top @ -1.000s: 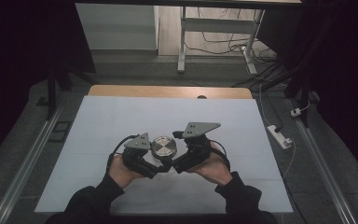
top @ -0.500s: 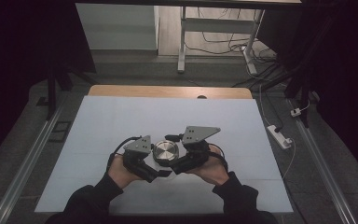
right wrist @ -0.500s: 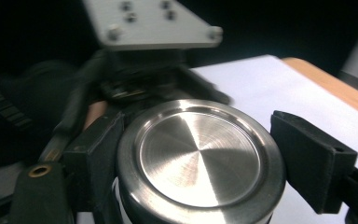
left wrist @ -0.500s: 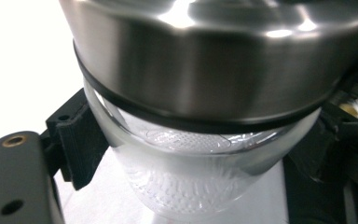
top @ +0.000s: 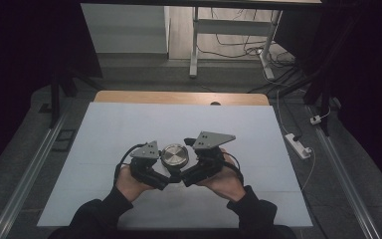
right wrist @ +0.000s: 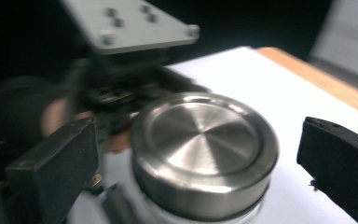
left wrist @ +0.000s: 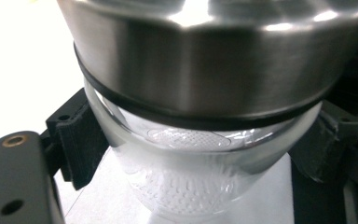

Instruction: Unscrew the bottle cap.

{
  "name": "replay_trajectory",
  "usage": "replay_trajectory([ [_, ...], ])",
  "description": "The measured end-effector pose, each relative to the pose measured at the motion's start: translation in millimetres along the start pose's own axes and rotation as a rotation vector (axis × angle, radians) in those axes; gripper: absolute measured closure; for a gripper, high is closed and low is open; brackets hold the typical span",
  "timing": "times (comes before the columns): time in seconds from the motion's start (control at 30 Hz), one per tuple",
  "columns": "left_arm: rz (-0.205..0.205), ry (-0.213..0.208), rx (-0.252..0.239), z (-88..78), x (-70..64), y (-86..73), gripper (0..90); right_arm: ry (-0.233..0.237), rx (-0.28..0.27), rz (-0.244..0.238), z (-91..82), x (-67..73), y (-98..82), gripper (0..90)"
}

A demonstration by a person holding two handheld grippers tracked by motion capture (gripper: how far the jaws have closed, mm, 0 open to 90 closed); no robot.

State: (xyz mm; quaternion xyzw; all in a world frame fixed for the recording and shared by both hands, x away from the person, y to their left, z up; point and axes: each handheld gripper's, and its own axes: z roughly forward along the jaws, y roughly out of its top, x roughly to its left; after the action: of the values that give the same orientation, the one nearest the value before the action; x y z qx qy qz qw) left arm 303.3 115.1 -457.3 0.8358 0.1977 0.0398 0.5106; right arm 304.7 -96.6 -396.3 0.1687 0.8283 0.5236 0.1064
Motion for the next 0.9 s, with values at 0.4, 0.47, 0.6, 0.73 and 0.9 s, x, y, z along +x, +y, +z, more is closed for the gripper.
replay_trajectory([
  [0.4,0.066,-0.09,0.017,-0.6,-4.0,3.1,16.1,0.114,-0.024,-0.049,4.1,-1.5,-5.5,17.7],
  [0.47,0.086,-0.148,0.017,-0.9,-4.0,3.2,16.1,0.181,-0.029,-0.06,1.5,-5.3,-5.6,17.8],
  [0.6,0.113,-0.196,0.018,-1.0,-4.1,3.4,16.1,0.267,-0.031,-0.067,-1.4,-10.5,-5.5,17.9],
  [0.73,0.141,-0.212,0.023,-1.7,-4.3,2.8,16.1,0.302,-0.022,-0.101,-2.2,-9.1,-5.1,17.9],
  [0.9,0.146,-0.203,0.019,-2.3,-3.7,0.5,16.1,0.303,-0.019,-0.083,0.3,-8.8,-6.1,17.1],
])
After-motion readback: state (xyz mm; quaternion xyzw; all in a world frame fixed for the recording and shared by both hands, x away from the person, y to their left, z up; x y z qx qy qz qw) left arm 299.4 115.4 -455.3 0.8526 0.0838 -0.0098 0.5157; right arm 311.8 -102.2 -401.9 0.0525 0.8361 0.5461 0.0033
